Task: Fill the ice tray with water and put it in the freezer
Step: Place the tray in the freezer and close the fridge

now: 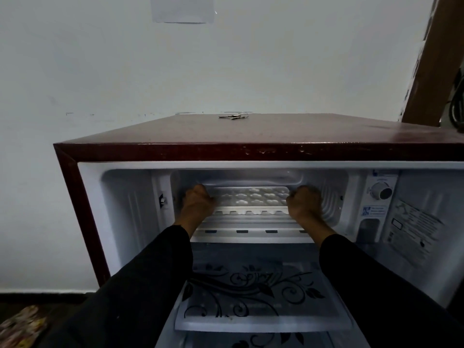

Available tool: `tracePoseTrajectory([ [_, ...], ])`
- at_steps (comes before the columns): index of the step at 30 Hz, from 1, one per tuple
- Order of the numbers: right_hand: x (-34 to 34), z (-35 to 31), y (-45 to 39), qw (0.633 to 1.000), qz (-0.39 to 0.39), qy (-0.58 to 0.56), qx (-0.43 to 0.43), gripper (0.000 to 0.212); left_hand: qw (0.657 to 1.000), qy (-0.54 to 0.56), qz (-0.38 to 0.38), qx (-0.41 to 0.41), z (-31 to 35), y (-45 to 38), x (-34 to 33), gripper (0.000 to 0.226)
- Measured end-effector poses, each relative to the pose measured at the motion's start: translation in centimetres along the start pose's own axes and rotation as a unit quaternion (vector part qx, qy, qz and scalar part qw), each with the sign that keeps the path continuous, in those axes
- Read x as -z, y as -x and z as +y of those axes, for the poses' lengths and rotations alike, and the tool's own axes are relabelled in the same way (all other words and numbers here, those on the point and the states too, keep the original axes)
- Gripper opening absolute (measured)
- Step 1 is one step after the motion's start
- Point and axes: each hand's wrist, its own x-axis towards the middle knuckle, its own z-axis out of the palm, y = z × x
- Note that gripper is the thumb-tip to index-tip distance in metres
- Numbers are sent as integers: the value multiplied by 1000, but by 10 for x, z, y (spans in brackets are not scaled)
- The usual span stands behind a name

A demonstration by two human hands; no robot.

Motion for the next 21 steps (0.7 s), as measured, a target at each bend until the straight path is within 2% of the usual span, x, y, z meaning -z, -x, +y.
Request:
tracePoseTrajectory([
  [4, 8, -3, 6, 999, 18, 33, 9, 29, 998, -62, 15, -25, 5, 15, 4, 32],
  [8, 27, -10, 22, 998, 30, 24, 45, 43, 985, -160, 29, -64, 13, 37, 15, 40],
  [12, 59, -19, 59, 998, -7, 0, 54, 42, 979, -182, 0, -93, 16, 68, 30, 46],
  [15, 85, -27, 92, 999, -25, -22, 27, 41, 978, -184, -25, -100, 20, 100, 43, 49],
  [18, 110, -31, 129, 999, 2, -52, 11, 33, 973, -193, -11, -123, 25, 137, 60, 48],
  [21, 136, -36, 171, 998, 44, -52, 8, 39, 977, -149, 12, -152, 24, 177, 77, 45],
])
